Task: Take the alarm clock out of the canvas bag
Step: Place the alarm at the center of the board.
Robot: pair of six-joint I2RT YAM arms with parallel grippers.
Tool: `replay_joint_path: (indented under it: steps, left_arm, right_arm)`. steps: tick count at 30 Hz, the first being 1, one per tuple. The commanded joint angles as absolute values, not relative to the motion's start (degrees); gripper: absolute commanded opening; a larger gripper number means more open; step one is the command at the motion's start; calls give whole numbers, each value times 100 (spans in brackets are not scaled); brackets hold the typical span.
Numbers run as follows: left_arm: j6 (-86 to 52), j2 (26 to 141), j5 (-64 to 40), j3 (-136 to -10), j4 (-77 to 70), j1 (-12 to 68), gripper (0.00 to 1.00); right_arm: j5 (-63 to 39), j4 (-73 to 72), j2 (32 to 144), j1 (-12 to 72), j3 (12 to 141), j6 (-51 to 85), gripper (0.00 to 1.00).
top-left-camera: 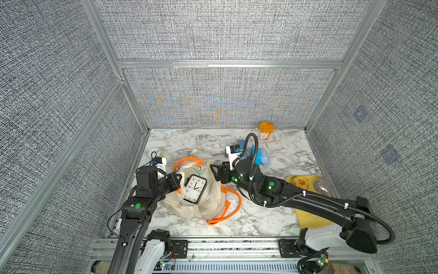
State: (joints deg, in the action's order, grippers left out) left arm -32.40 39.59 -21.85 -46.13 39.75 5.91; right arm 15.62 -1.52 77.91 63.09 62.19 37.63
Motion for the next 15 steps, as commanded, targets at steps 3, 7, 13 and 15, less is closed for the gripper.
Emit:
replay_joint_path:
  steps: [3,7,13,15]
  left_arm:
    - [-3534,3795,-2469,-4327,4710,581,2]
    - [-3669,3718,-2461,-4139,4685,586,2]
    - [-3776,3960,-2344,-4350,4473,586,3]
    - [-3842,4097,-2365,-4470,4333,582,3]
  right_arm:
    - [1344,-618,7849,6613,5643,5370,72]
    - [1150,-1156,8429,6657,5492,6509,74]
    - [1362,-1365,9329,6763,5605,7675,76]
    - [1527,-1403,9434,6788,5727,7584,76]
